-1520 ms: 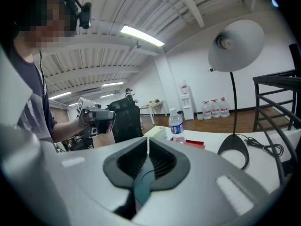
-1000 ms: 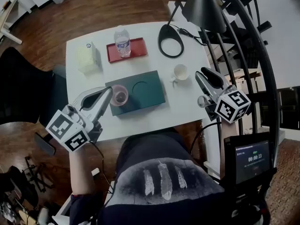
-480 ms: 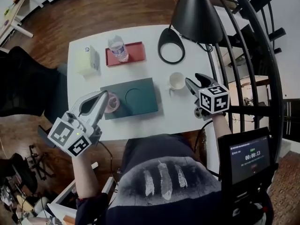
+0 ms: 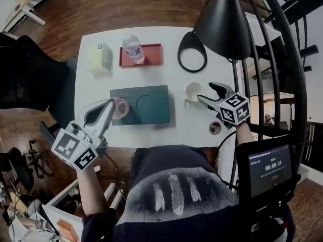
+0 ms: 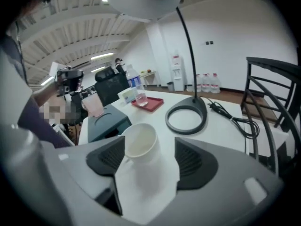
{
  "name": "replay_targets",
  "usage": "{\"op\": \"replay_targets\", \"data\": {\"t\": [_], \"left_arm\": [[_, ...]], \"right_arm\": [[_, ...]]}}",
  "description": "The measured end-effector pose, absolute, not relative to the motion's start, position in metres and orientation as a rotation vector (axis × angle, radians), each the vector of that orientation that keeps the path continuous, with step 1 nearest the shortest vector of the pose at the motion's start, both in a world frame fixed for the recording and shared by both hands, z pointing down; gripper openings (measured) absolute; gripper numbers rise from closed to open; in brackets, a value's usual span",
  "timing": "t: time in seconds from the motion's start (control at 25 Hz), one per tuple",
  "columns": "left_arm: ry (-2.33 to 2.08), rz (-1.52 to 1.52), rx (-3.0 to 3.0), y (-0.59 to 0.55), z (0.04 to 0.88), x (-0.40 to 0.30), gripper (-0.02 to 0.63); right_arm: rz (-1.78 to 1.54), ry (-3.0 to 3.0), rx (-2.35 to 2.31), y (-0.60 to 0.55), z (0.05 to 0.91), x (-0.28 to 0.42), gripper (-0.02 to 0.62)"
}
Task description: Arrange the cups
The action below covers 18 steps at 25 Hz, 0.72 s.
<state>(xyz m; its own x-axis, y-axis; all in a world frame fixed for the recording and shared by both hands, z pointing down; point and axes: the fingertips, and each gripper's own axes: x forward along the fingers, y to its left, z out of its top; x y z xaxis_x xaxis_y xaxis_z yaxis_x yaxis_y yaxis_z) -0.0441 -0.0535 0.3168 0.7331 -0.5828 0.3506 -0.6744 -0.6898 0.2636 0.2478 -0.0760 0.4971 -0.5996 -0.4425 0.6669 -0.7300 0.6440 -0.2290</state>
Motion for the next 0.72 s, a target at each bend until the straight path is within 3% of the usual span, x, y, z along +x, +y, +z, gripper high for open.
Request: {"op": "replay_targets", "data": {"t": [0.12, 0.24, 0.48, 0.72], "left_arm": [[-0.981, 0.347, 2.541, -0.053, 0.319, -0.044, 0.015], [-0.987, 0.379, 2.526, -0.053, 0.322, -0.041, 0.015], [-0.989, 0.425, 2.514, -0.058, 0.328, -0.028, 0.015], [-0.996, 0.447, 2.491, -0.058, 0.332, -0.027, 0.015]], "right_arm": [[0.611, -2.289, 0.758, -0.060, 0.506, 0.260, 0.443], [0.497, -2.257, 0.663, -0.055, 0.520, 0.265, 0.517], [0.277, -2.340, 0.519, -0.069, 0.530, 0.226, 0.526], [0.278, -2.420, 0.455, -0.080, 0.529, 0.203, 0.494]]}}
